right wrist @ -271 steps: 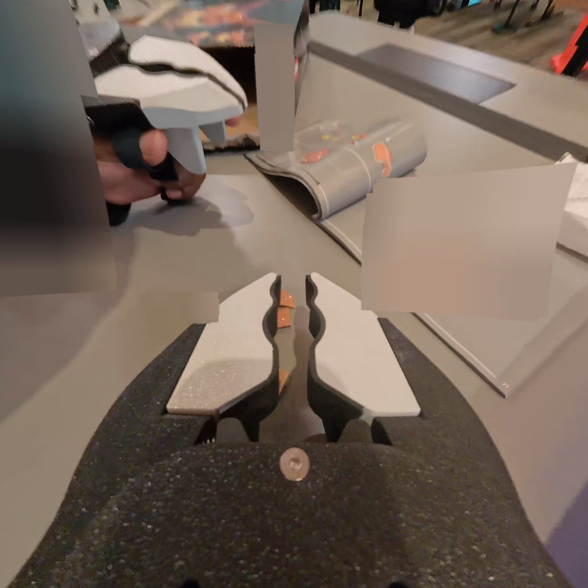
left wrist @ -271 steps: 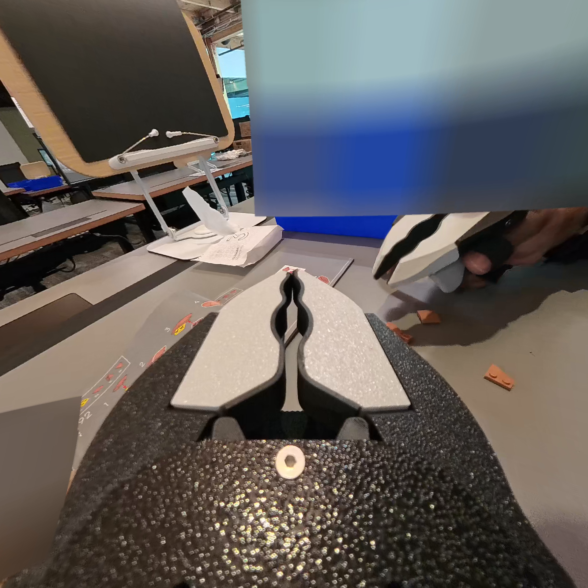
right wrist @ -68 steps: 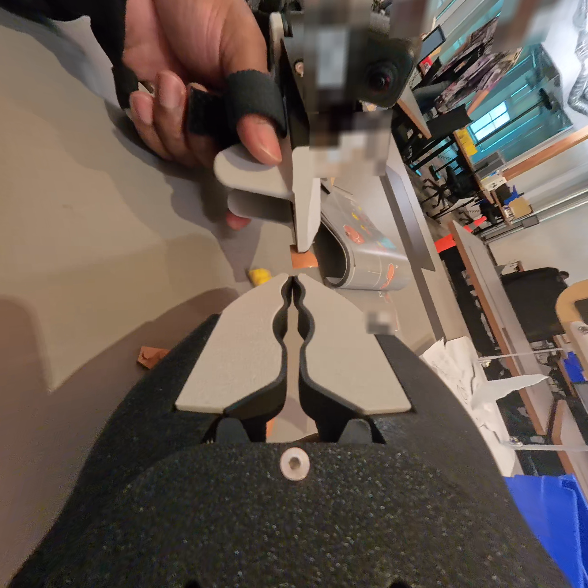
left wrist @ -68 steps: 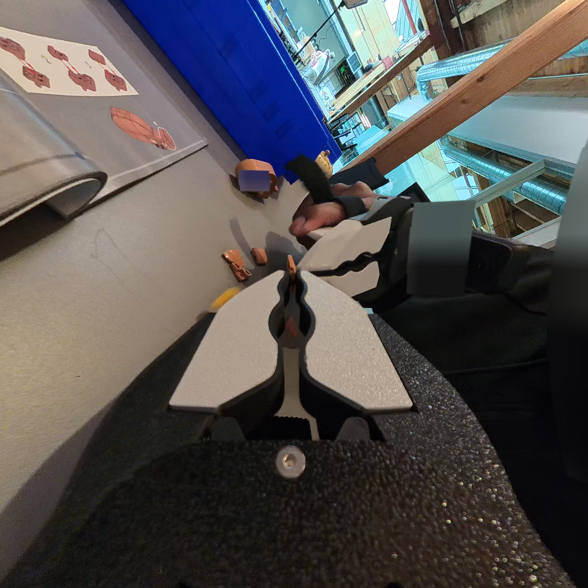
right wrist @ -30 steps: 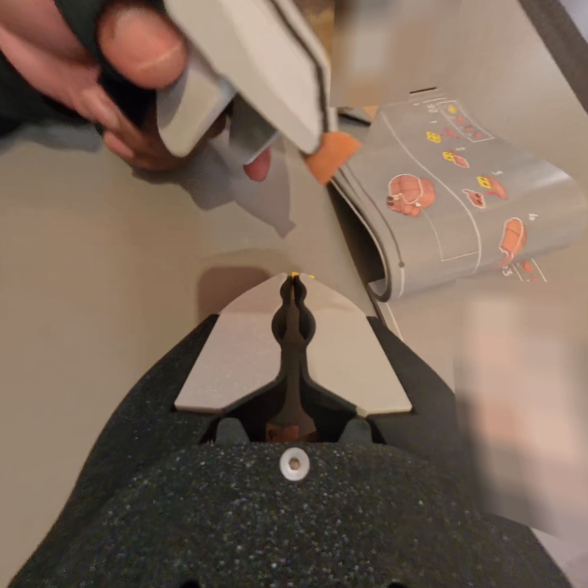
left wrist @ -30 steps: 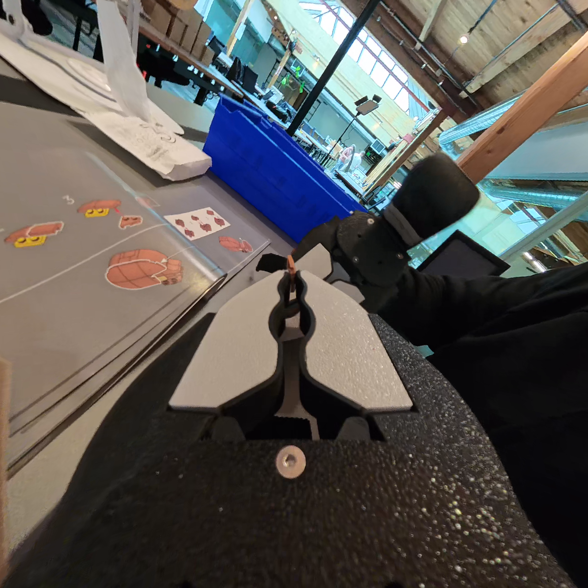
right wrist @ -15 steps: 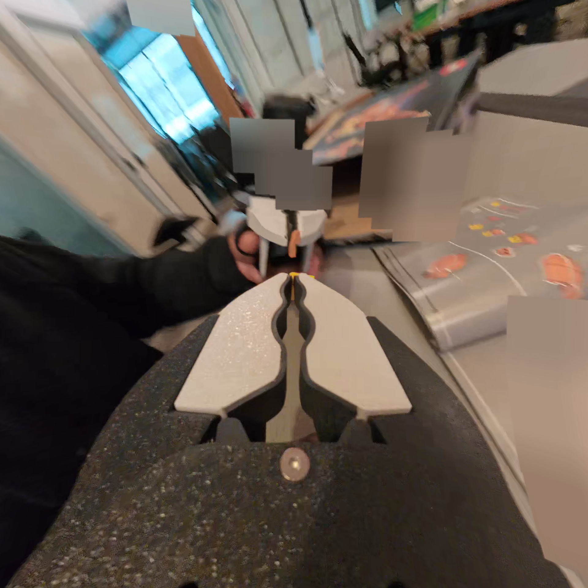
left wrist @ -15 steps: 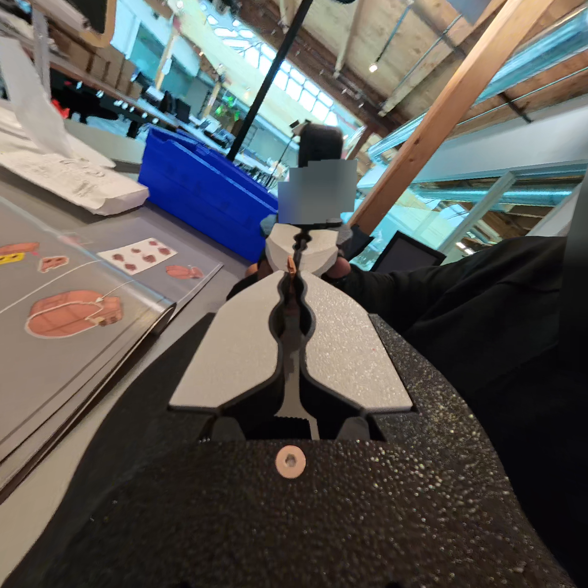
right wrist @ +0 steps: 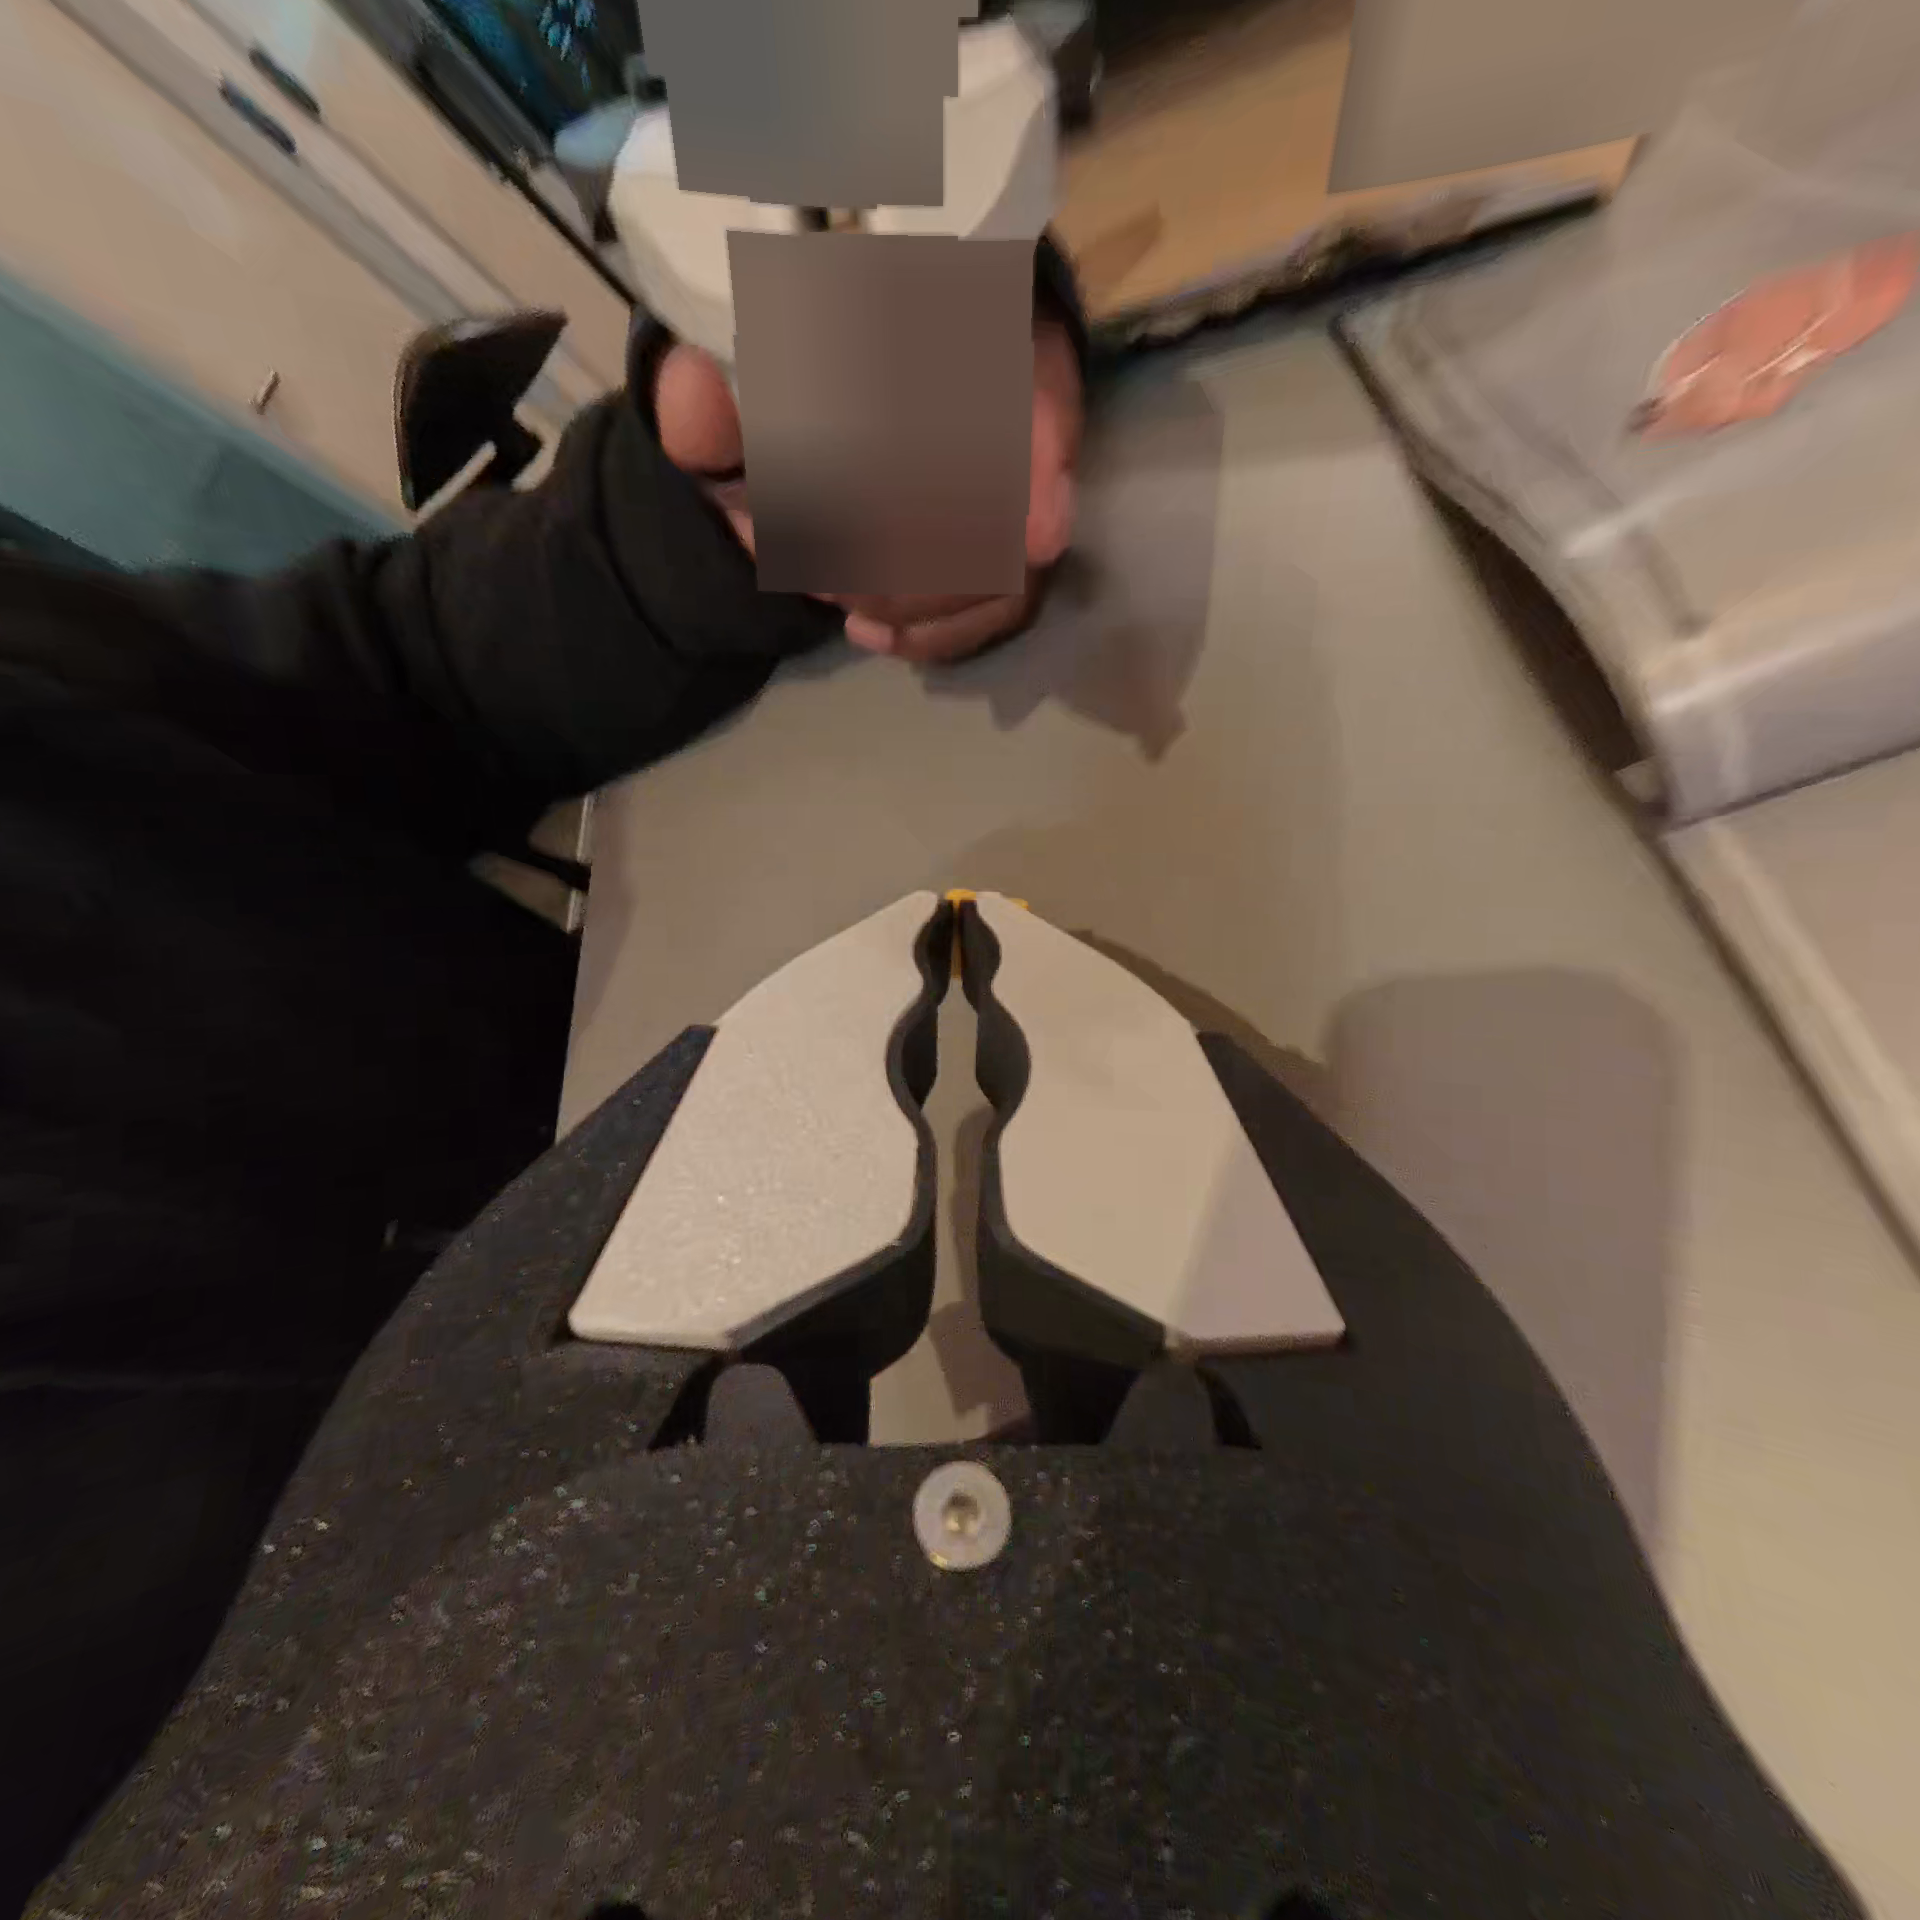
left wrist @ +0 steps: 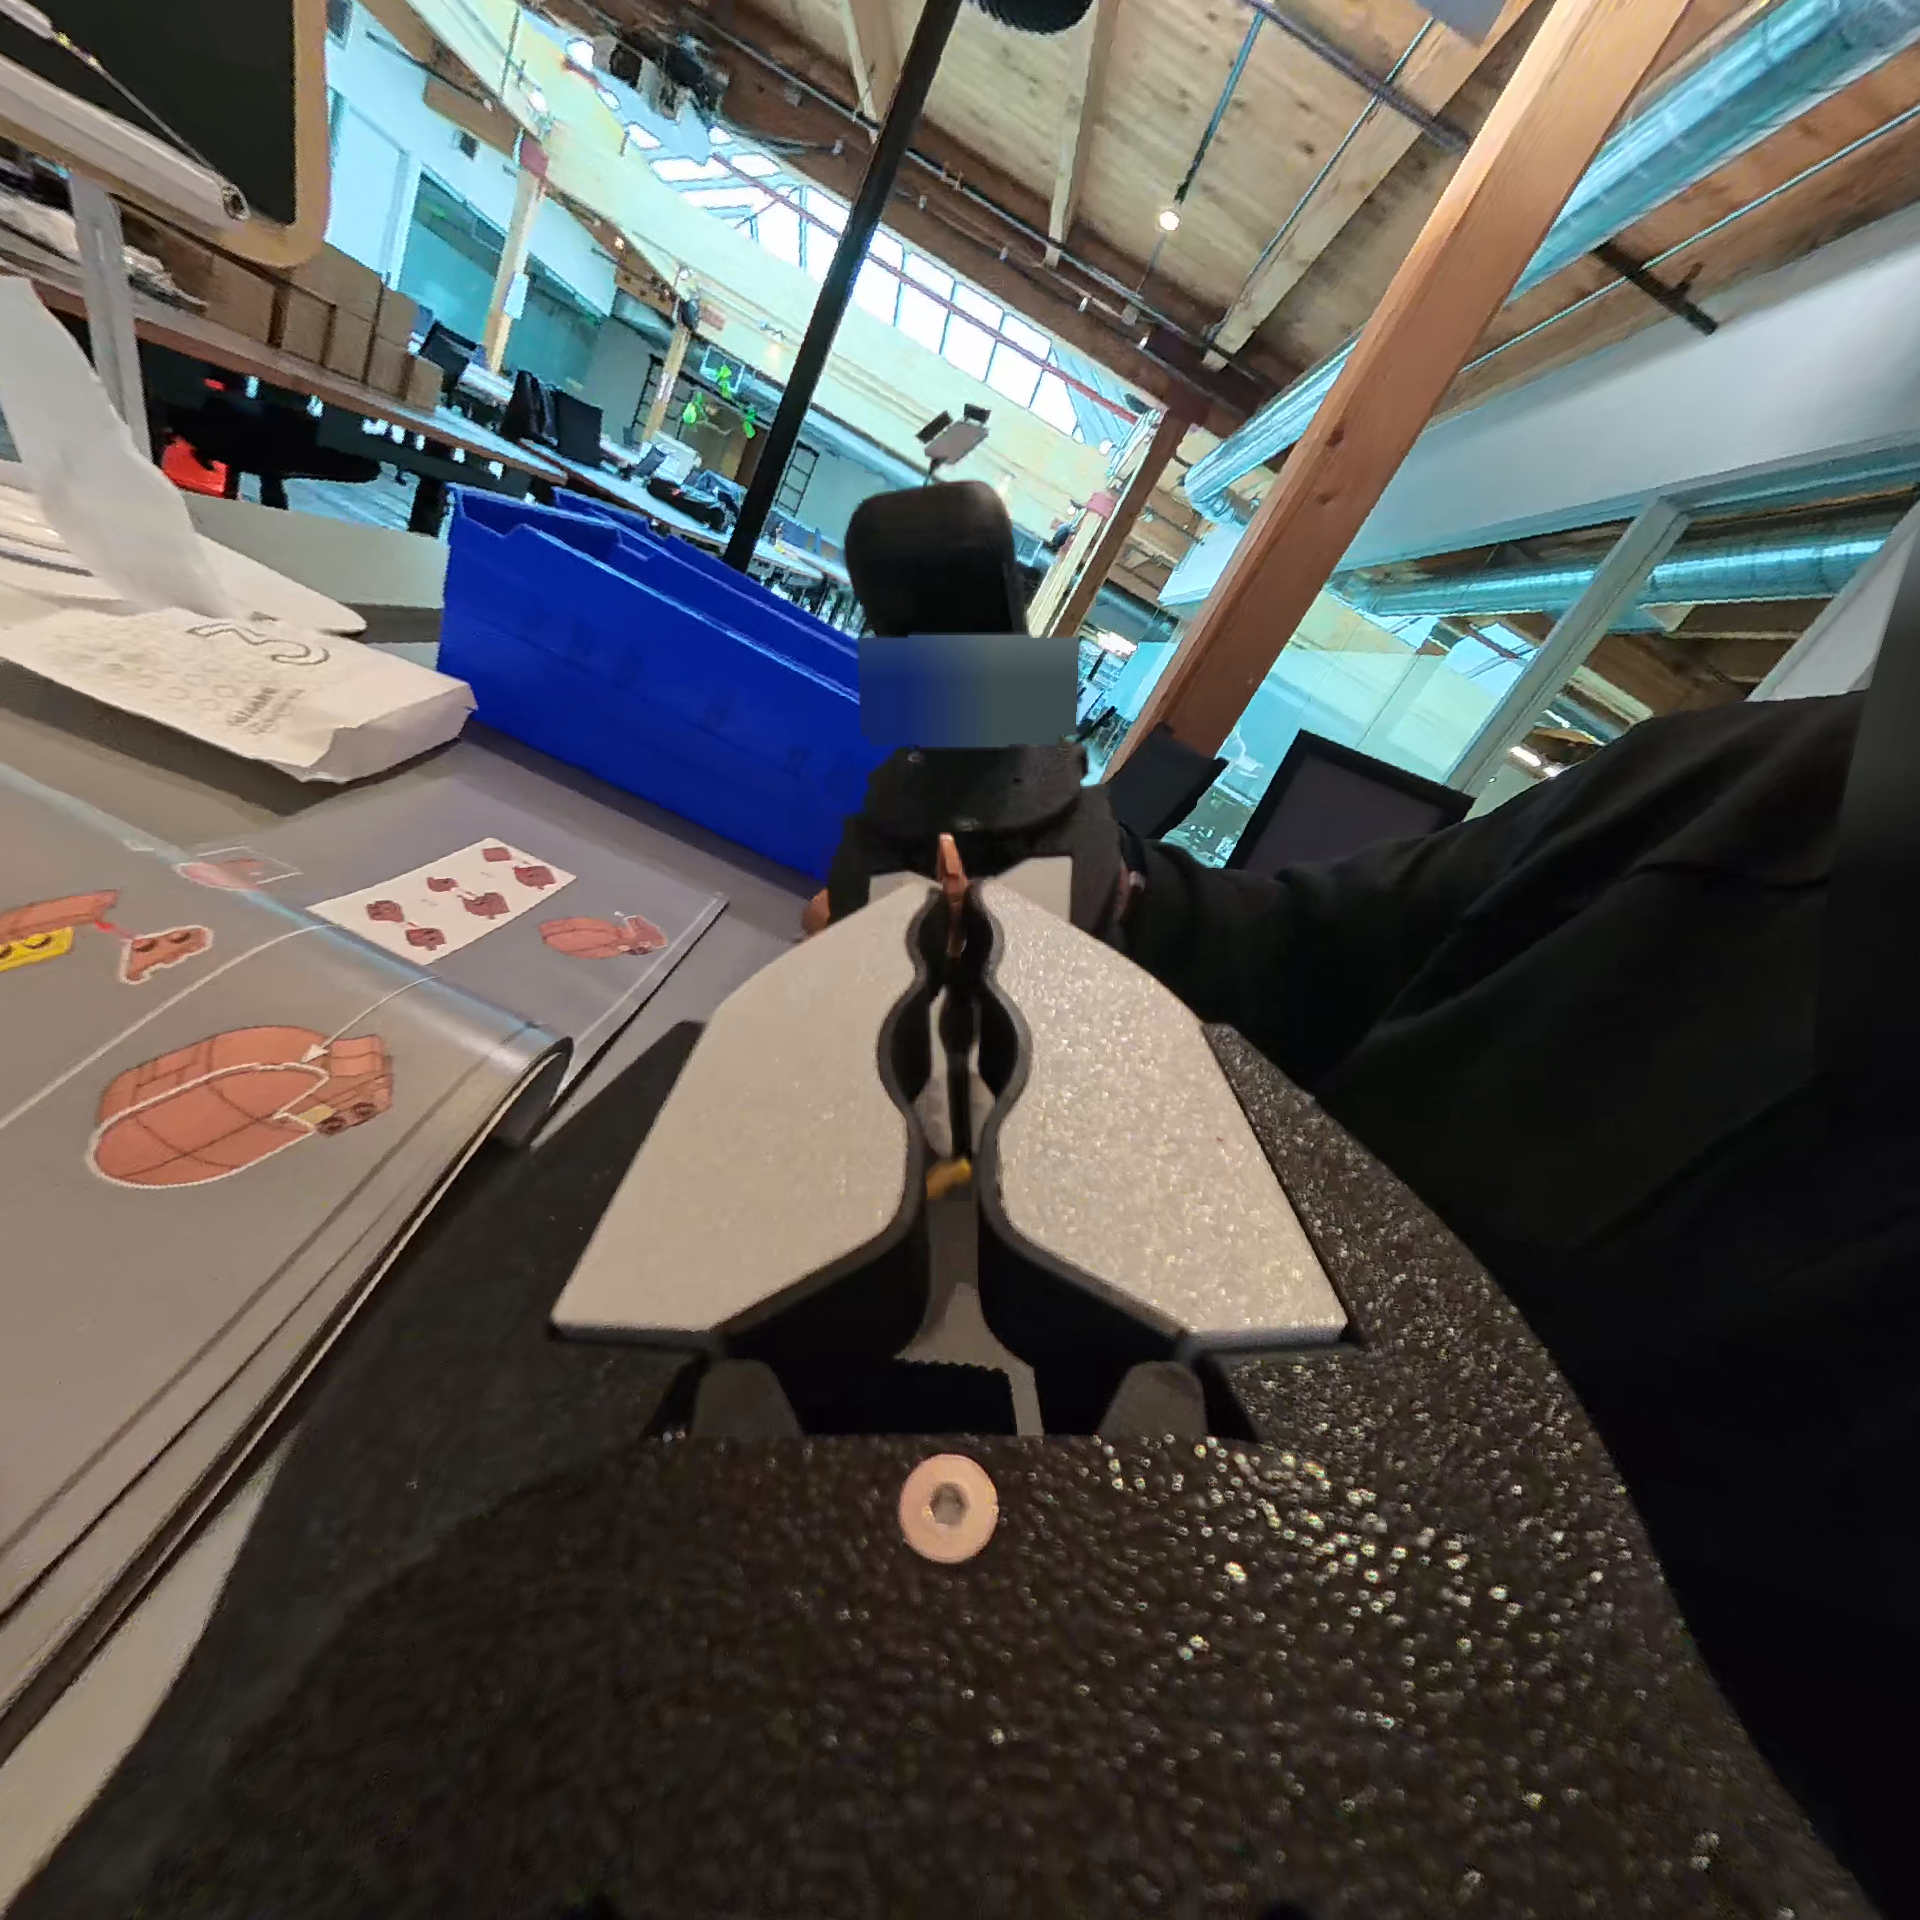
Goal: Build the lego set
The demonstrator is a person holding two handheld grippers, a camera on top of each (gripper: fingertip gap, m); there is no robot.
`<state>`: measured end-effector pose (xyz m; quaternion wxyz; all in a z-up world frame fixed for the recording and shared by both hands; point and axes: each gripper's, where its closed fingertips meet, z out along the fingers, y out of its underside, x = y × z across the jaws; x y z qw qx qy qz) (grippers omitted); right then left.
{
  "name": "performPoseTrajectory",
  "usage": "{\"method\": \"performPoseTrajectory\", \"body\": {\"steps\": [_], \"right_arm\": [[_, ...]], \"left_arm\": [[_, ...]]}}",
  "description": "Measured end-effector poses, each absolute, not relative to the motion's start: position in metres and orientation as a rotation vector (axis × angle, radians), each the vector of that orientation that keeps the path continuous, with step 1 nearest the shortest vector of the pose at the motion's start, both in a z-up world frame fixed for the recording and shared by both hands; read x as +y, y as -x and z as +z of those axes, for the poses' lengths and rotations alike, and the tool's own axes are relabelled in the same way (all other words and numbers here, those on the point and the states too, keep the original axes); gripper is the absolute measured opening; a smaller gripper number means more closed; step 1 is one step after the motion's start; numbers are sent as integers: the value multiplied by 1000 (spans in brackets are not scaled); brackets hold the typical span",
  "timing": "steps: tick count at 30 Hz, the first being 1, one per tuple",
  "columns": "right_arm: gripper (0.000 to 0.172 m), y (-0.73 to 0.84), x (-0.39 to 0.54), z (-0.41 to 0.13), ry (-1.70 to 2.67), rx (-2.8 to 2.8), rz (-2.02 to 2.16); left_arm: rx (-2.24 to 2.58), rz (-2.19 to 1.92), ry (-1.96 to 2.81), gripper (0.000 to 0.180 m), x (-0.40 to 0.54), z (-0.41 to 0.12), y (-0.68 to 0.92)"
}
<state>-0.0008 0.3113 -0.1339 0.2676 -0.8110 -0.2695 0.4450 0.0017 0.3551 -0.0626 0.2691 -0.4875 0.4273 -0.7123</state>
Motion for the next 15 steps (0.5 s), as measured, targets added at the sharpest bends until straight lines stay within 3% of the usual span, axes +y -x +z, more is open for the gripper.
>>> {"method": "performPoseTrajectory", "body": {"steps": [5, 15], "right_arm": [[1, 10, 300, -105, 2043, -694, 1441], [1, -4, 301, -128, 2189, -642, 1380]], "left_arm": [[1306, -1808, 1410, 3, 347, -82, -6], [1802, -1370, 1833, 3, 322, -159, 9]]}}
